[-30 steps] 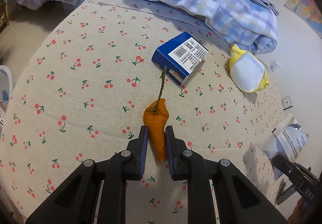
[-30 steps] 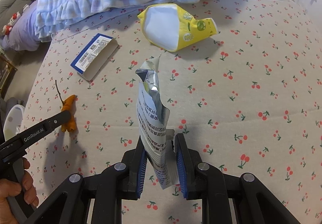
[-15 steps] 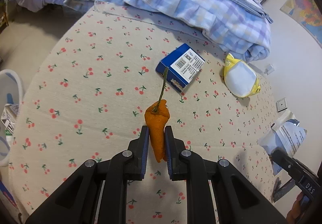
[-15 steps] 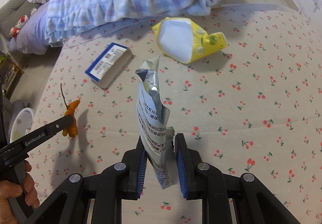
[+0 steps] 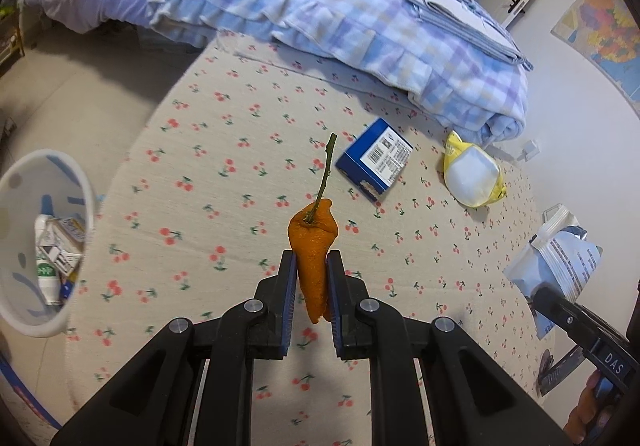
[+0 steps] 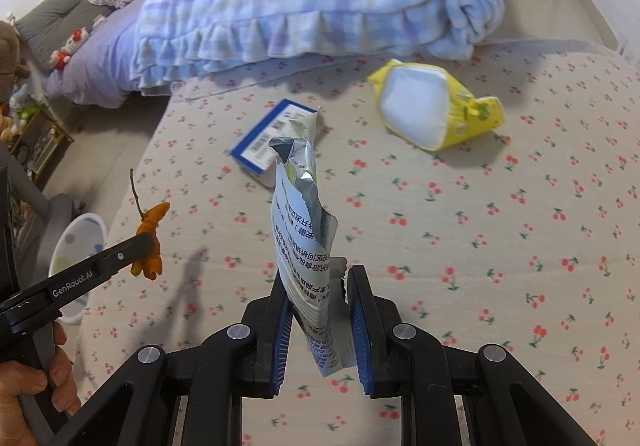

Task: Collect trash
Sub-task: 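Carry the orange peel and white wrapper over the wastebasket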

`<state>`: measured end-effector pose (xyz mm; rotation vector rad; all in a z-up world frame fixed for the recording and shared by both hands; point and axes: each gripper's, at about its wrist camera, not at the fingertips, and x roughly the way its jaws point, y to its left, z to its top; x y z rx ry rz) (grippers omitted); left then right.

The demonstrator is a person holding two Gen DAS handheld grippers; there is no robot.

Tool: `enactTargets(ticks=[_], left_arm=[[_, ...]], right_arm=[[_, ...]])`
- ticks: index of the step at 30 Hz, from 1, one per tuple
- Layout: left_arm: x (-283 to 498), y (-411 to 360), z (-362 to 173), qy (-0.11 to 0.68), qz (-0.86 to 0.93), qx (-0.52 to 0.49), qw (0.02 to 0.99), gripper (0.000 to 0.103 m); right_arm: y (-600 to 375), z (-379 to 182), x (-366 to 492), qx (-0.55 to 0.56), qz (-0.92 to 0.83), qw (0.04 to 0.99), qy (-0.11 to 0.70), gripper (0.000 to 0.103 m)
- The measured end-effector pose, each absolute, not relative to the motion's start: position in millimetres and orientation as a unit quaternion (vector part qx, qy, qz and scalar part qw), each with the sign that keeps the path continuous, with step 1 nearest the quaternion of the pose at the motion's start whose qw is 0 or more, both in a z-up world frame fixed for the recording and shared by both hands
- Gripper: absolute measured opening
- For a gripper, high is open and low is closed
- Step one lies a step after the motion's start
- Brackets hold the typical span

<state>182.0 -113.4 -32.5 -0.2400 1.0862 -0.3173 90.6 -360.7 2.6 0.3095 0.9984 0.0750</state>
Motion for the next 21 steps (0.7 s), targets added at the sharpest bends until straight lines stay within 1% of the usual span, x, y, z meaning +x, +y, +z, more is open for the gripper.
enactTargets(ticks=[10, 21], left_arm=[[170, -70, -16, 0.497, -0.137, -0.111, 0.849, 0.015], [160, 0, -8, 0.485, -0.101, -0.124, 0.860, 0.015]], right_arm=[[-321, 5, 99, 0.136, 0.068, 0.866, 0.476, 0.024], [-276, 0, 109, 0.116, 0.096, 0.863, 0.483, 0.024]])
